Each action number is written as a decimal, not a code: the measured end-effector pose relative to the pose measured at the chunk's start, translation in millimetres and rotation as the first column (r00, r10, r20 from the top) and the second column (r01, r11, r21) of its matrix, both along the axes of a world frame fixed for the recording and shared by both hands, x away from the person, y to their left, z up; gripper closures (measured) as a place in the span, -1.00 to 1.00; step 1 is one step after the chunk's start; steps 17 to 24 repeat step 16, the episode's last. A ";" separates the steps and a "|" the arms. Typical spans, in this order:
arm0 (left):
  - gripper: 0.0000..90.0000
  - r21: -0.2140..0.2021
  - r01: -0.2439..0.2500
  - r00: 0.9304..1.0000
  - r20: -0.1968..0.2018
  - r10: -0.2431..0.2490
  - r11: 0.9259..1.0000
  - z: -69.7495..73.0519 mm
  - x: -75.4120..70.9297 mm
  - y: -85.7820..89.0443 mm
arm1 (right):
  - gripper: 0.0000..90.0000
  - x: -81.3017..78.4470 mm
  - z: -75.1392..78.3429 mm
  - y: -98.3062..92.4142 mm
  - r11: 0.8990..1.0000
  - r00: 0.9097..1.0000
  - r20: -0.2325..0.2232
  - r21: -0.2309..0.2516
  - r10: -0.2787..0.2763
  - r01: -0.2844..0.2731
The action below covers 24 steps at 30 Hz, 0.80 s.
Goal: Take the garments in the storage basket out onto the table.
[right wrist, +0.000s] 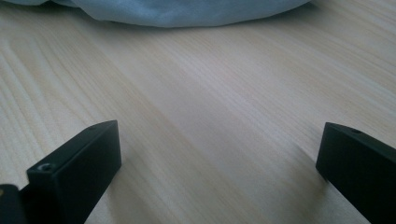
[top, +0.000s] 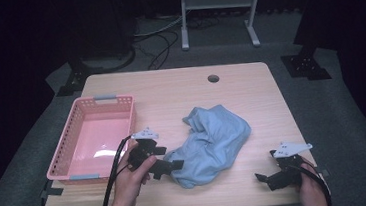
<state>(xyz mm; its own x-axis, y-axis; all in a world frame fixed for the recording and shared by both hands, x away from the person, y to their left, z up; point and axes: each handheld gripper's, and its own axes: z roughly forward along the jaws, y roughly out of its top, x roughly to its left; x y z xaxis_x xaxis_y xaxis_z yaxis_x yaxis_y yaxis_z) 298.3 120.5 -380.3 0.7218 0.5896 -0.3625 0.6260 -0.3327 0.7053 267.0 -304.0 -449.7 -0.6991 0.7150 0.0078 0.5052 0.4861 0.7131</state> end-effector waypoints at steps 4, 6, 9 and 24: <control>-0.76 0.007 0.005 1.000 -0.007 -0.005 1.000 -3.2 -3.3 2.3 | -1.00 0.0 0.0 0.0 1.000 1.000 0.000 0.000 0.000 0.000; -0.76 0.012 0.009 1.000 -0.010 -0.009 1.000 -5.3 -5.2 2.5 | -1.00 0.0 0.0 0.0 1.000 1.000 0.000 0.000 0.000 0.000; -0.76 0.019 0.014 1.000 -0.019 -0.014 1.000 -8.8 -7.5 3.0 | -1.00 0.0 0.0 0.0 1.000 1.000 0.000 0.001 0.000 0.000; -0.76 0.023 0.017 1.000 -0.024 -0.016 1.000 -11.7 -11.8 4.5 | -1.00 0.0 0.0 0.0 1.000 1.000 0.000 0.000 0.000 0.000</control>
